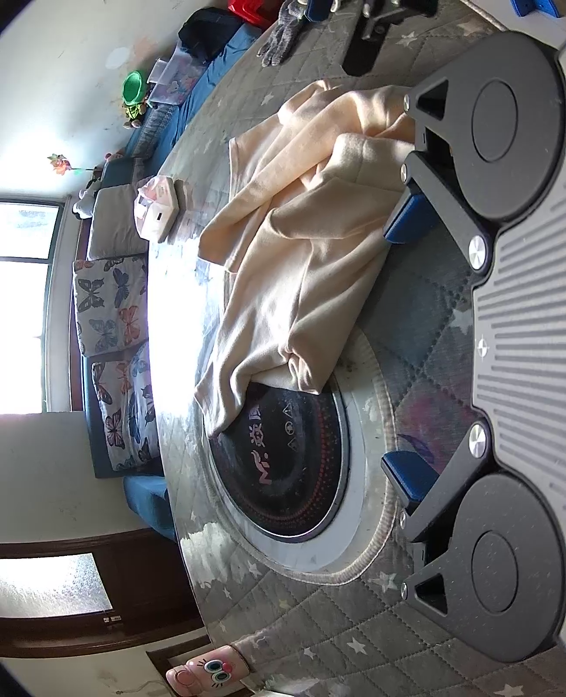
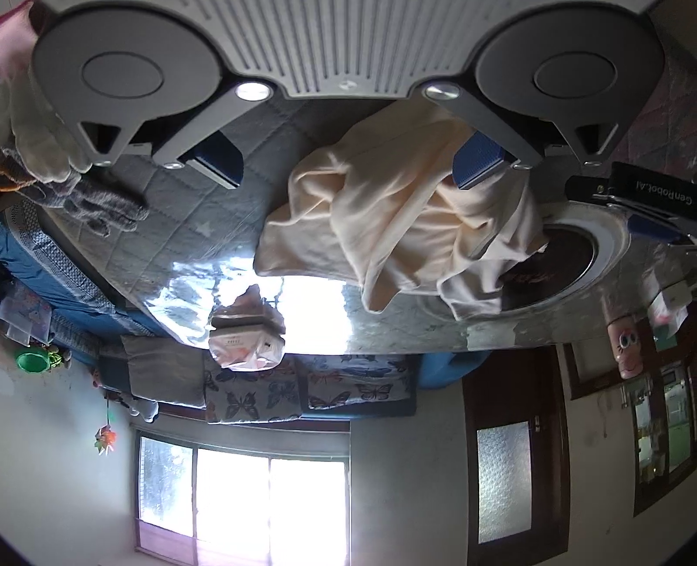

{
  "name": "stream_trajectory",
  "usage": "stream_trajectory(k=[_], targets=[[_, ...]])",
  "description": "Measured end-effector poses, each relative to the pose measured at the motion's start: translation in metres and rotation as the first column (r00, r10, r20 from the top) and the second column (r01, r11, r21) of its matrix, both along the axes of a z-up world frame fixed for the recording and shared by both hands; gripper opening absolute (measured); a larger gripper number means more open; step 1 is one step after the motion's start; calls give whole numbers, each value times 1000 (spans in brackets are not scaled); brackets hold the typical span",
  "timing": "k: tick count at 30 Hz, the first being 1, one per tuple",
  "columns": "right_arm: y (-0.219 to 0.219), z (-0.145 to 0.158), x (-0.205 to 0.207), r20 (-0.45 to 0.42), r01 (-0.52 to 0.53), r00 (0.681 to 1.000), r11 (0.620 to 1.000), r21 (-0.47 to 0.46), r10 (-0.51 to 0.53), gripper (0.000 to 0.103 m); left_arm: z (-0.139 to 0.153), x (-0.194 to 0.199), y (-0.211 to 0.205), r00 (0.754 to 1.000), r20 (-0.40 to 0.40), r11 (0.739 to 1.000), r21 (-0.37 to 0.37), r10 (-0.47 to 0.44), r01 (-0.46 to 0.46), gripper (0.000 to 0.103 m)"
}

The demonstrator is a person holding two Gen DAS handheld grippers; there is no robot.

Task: Fold clothes

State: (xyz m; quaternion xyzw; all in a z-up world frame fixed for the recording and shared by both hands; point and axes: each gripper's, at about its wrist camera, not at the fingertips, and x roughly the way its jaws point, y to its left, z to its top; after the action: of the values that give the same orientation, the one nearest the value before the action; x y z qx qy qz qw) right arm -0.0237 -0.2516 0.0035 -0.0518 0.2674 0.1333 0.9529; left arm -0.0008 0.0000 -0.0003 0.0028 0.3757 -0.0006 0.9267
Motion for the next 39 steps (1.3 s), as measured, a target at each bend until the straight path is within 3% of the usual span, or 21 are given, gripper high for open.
stream_trajectory(k=[4, 11, 26, 39], targets=[[7, -1, -13, 38, -11, 999, 999, -46, 13, 103, -2, -5, 0, 1000, 5, 1000, -9, 1, -1, 103], [13, -2, -7, -66, -19, 998, 1000, -20, 18, 103, 1, -17, -6, 1000, -13, 1000, -10, -3, 3, 103], [18, -1, -16, -87, -25, 996, 999, -27, 23, 103, 2, -25, -8, 999, -29, 999, -29, -28, 27, 103], [18, 2, -30, -68, -27, 997, 999, -26, 25, 103, 4, -35, -14, 1000, -20, 999, 34, -7, 8, 103]])
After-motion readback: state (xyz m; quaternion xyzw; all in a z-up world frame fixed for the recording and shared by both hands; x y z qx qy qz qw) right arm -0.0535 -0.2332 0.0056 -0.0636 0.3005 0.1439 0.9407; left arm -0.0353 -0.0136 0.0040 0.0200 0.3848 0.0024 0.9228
